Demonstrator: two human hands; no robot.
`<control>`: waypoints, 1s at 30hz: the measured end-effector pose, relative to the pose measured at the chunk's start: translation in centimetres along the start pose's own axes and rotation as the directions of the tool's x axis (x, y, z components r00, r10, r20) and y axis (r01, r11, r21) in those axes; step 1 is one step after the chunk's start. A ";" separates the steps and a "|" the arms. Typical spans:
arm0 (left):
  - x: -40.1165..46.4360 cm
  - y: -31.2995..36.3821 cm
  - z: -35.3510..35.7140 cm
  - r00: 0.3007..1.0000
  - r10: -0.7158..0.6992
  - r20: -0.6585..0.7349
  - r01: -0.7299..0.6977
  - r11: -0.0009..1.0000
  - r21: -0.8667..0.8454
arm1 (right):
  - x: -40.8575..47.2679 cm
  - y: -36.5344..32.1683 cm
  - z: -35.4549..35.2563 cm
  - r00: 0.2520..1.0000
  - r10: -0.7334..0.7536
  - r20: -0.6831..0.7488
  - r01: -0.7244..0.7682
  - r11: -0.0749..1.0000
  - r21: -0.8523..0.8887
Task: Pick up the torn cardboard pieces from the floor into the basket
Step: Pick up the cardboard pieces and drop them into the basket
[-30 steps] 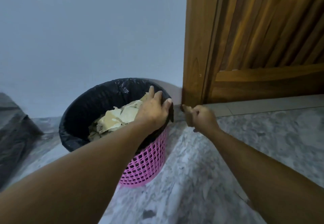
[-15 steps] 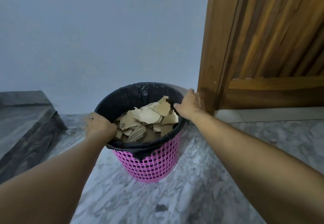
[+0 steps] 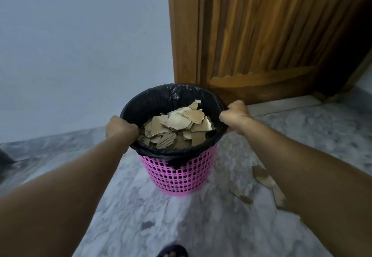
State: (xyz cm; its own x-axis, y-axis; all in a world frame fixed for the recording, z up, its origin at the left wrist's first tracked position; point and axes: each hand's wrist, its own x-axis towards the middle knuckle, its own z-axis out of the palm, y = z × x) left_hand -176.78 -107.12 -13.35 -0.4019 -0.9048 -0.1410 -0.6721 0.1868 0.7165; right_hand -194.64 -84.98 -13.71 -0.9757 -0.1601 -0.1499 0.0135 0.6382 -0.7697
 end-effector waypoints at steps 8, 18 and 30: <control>-1.3 6.6 8.5 0.973 0.181 0.146 -0.175 0.983 -0.057 | 3.8 6.3 -8.0 0.988 0.107 -0.115 -0.091 0.986 0.137; -0.1 11.5 14.7 0.917 0.305 0.256 -0.239 0.936 -0.257 | 6.1 9.2 -11.2 0.981 0.130 -0.145 -0.080 0.948 0.309; -5.6 11.4 15.6 0.778 0.605 0.168 -0.624 0.716 0.313 | 0.5 9.7 -12.7 0.993 0.111 0.033 -0.116 0.940 0.322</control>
State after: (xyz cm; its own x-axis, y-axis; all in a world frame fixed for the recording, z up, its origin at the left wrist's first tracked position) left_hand -191.91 -93.98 -15.04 -0.8236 -0.5272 0.2092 -0.4253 0.8181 0.3872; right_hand -197.80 -69.30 -13.41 -0.9602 -0.1131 -0.2552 0.1964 0.3759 -0.9056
